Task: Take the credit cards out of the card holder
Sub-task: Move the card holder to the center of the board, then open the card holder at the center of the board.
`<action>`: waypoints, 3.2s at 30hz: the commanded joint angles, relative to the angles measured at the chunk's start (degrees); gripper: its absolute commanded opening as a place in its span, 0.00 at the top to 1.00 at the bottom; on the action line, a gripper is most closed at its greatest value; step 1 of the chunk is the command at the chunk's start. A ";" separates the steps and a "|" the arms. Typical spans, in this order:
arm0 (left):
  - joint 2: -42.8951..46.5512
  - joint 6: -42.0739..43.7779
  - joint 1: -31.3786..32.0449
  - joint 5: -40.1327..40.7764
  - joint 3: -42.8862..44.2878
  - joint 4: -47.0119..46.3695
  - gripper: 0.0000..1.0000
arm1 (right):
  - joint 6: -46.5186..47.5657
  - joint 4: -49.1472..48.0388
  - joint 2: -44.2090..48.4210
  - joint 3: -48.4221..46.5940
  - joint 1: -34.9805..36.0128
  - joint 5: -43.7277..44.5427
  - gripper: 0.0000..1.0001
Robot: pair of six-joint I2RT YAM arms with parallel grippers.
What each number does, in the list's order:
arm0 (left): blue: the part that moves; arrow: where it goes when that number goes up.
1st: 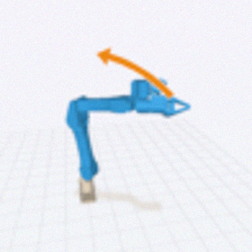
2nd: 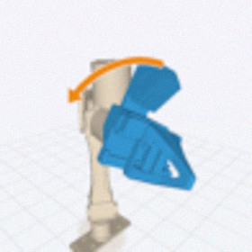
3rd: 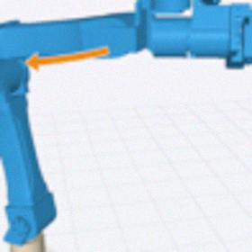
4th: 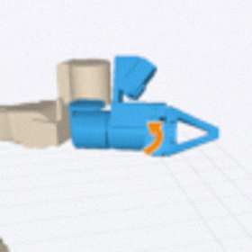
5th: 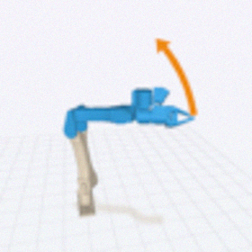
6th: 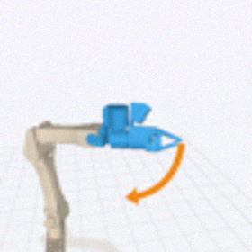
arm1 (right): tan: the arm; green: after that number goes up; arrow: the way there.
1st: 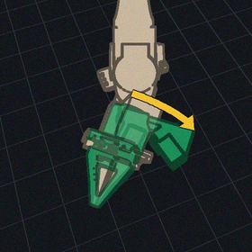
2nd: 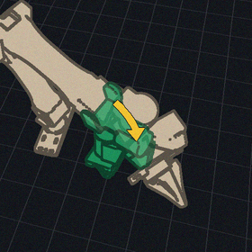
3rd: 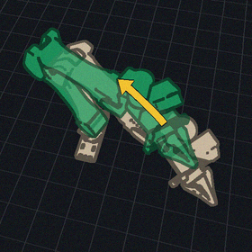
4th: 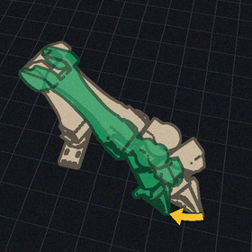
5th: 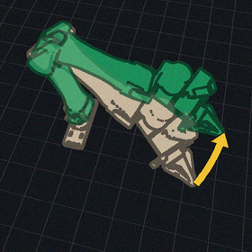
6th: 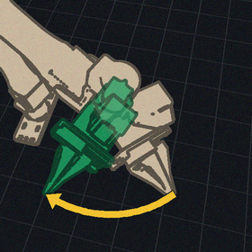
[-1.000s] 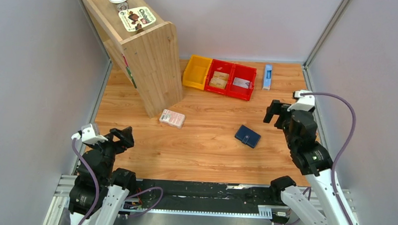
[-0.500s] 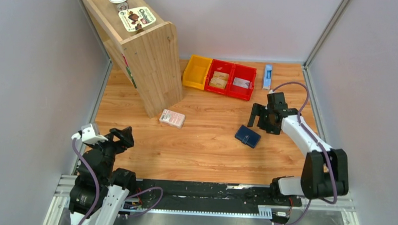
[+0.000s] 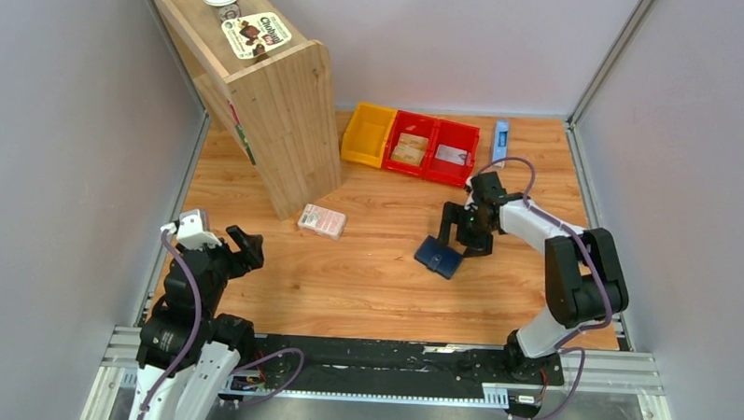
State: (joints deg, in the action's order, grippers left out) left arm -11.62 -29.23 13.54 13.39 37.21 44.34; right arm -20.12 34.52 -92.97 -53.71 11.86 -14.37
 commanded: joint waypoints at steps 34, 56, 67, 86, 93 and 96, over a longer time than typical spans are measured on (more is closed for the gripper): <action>-39.07 -6.18 15.72 -17.44 6.64 -8.83 0.13 | -19.61 -33.55 8.07 18.99 14.43 -5.39 0.37; -76.62 -6.98 37.08 -11.63 27.56 -12.96 0.29 | -25.05 -42.87 4.64 25.94 14.95 -10.50 0.52; -89.01 -3.55 42.00 -8.56 37.31 -7.70 0.42 | -27.08 -47.26 1.30 27.70 16.35 -10.24 1.00; -102.02 -0.12 45.87 2.08 43.91 1.54 0.50 | -28.31 -48.85 -2.57 26.91 18.46 -10.24 1.00; -102.21 -0.30 46.05 5.42 42.51 1.72 0.78 | -28.13 -47.97 -2.39 27.00 18.46 -9.62 1.00; -100.45 -0.47 46.05 6.82 41.63 1.37 1.00 | -27.78 -47.18 -2.22 26.91 18.46 -9.36 1.00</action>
State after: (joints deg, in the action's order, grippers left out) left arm -111.94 -29.76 59.66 17.43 80.53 44.60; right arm -50.17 -20.60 -92.73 -27.81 29.15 -28.45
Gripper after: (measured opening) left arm 0.088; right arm 0.024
